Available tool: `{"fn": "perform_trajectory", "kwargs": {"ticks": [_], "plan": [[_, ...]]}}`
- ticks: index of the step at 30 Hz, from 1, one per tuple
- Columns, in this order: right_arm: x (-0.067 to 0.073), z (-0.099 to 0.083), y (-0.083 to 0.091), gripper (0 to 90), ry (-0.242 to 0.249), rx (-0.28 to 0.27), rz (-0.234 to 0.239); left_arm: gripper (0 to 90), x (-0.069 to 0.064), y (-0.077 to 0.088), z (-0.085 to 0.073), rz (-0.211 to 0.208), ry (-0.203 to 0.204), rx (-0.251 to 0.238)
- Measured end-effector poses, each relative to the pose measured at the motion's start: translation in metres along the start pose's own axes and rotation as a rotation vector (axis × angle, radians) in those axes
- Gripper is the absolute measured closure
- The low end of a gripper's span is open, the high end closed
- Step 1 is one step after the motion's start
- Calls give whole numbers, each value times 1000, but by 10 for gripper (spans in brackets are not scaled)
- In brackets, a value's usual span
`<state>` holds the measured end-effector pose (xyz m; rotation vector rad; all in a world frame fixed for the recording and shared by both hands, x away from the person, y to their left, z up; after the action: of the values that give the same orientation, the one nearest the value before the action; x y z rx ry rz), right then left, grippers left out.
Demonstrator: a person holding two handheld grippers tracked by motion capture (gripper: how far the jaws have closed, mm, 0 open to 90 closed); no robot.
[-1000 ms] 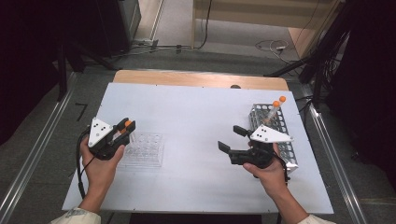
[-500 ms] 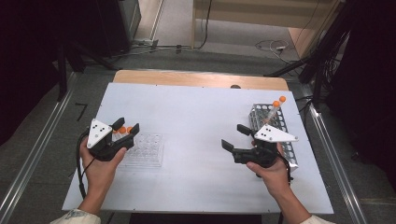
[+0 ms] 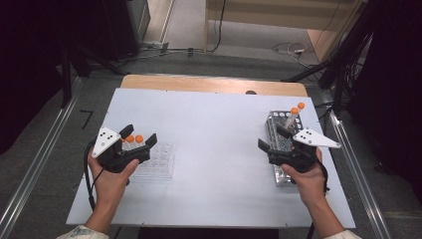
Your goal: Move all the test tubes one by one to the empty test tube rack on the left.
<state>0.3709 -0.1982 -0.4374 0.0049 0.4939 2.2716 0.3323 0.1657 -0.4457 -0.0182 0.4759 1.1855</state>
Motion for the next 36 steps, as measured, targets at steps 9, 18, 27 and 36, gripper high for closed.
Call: {"fn": "perform_trajectory", "kwargs": {"ticks": [9,18,27,36], "plan": [[-50,-13,9,172,-30,8,-129,151,-15,1,-1,-33,-9,-1],[-106,-33,9,191,-64,32,-201,138,-23,-1,-3,-53,-15,7],[-141,-50,-6,358,-56,8,-180,137,-28,-4,-7,-66,-17,18],[-147,-66,-24,412,-35,18,-128,143,-29,-5,-9,-71,-19,19]]}}
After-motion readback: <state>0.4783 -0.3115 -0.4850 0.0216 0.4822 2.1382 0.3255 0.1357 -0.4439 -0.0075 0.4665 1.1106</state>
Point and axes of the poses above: each handheld gripper's, and its own axes: y roughly backward along the jaws, z roughly out of its top, x roughly to its left, the point moved 10 cm from there along -y, roughly forward along the jaws, and after that the axes turned 12 degrees about y, right-handed, at the moved point
